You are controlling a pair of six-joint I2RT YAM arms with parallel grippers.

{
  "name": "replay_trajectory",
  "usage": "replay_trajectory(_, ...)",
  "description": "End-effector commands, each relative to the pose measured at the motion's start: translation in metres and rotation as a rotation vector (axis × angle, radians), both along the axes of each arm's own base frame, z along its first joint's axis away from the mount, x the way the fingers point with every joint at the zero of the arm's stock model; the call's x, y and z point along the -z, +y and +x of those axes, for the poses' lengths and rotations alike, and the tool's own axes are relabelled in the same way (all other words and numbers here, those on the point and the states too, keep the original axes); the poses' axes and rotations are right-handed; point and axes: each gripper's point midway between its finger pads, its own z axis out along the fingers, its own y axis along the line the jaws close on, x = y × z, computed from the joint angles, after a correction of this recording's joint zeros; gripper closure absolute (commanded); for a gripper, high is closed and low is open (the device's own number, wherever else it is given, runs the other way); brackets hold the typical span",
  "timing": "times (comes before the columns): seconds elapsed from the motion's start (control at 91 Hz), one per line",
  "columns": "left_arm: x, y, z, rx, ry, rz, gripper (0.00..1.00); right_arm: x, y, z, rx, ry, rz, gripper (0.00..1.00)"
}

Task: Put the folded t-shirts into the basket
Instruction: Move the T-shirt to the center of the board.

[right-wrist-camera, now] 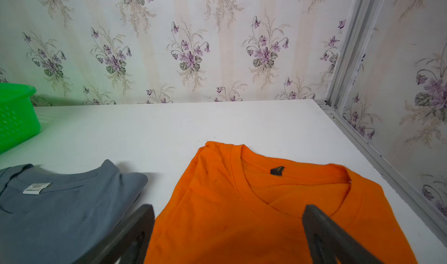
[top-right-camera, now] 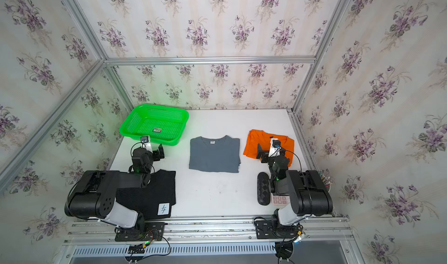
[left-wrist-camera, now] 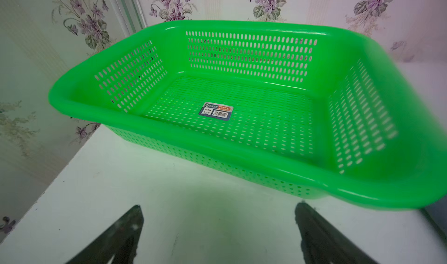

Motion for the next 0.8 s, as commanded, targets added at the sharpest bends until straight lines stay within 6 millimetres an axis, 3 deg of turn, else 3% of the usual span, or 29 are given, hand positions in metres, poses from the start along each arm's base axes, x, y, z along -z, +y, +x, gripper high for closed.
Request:
replay_trajectory(0.0,-0.002,-0.003,0.002,0.019,-0.008,0.017,0.01,-0.003,0.0,0.002,0.003,-0.01,0.0,0.0)
replay_trajectory(0.549,-0.002,-0.003,0.002,0.018,-0.007,0.015,0.01,-0.005,-0.008,0.001,0.048,-0.015,0.009,0.0)
replay_trajectory(0.681,-0.003,-0.003,0.001,0.015,-0.008,0.016,0.01,-0.035,-0.019,-0.016,0.111,-0.08,0.028,0.0)
replay_trajectory(0.791,-0.013,0.007,-0.001,-0.055,-0.034,0.023,0.01,-0.079,-0.02,-0.026,0.119,-0.132,0.094,0.0)
